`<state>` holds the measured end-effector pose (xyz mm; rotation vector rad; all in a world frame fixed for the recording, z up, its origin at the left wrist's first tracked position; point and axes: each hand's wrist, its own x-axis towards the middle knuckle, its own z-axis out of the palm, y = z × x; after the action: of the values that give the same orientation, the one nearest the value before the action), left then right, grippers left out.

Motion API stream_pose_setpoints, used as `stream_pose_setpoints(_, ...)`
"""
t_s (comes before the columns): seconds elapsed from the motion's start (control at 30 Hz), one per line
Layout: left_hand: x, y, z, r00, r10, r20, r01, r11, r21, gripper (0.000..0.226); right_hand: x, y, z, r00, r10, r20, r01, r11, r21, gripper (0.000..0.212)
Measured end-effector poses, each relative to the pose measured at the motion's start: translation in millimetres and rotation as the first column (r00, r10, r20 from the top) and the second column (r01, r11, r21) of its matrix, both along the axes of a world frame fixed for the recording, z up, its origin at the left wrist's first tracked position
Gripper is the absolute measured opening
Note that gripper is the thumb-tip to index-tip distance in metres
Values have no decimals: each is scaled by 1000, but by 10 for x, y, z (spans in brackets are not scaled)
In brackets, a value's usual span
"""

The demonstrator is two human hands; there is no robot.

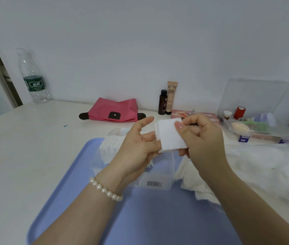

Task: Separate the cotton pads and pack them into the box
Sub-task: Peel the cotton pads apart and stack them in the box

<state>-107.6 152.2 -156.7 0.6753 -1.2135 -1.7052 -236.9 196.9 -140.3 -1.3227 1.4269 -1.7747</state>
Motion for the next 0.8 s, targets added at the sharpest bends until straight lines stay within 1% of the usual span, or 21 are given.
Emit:
stream_pose_setpoints(0.1,11,-6,7,1000,-11,-28,12,1000,15,63,16,-5,-23,990,-34,-133,29,999,-41,13)
stream_pose_setpoints(0.23,15,6,21,998,-27,-58,29,999,41,63,-1,-44,-100,976,-81,-201,61,993,-100,19)
stream_pose_setpoints(0.37,14,-1,27,996,-44,-82,50,997,66,62,-4,-60,-145,941,-146,-304,99,981,-165,18)
stream_pose_setpoints(0.57,19,10,43,992,-61,-107,69,995,75,61,-11,-61,-178,899,-191,-394,116,972,-207,21)
stream_pose_setpoints(0.63,16,12,44,990,-62,-125,73,993,91,59,-7,-56,-176,882,-207,-424,123,968,-219,17)
stream_pose_setpoints(0.73,14,10,56,978,-63,-198,94,984,150,53,-14,-54,-181,870,-222,-441,147,969,-197,14)
stream_pose_setpoints(0.77,12,8,63,972,-68,-226,106,982,158,54,-13,-50,-182,864,-230,-448,158,969,-192,14)
stream_pose_setpoints(0.8,10,8,65,970,-64,-233,102,982,156,59,-10,-46,-179,856,-239,-459,169,968,-188,14)
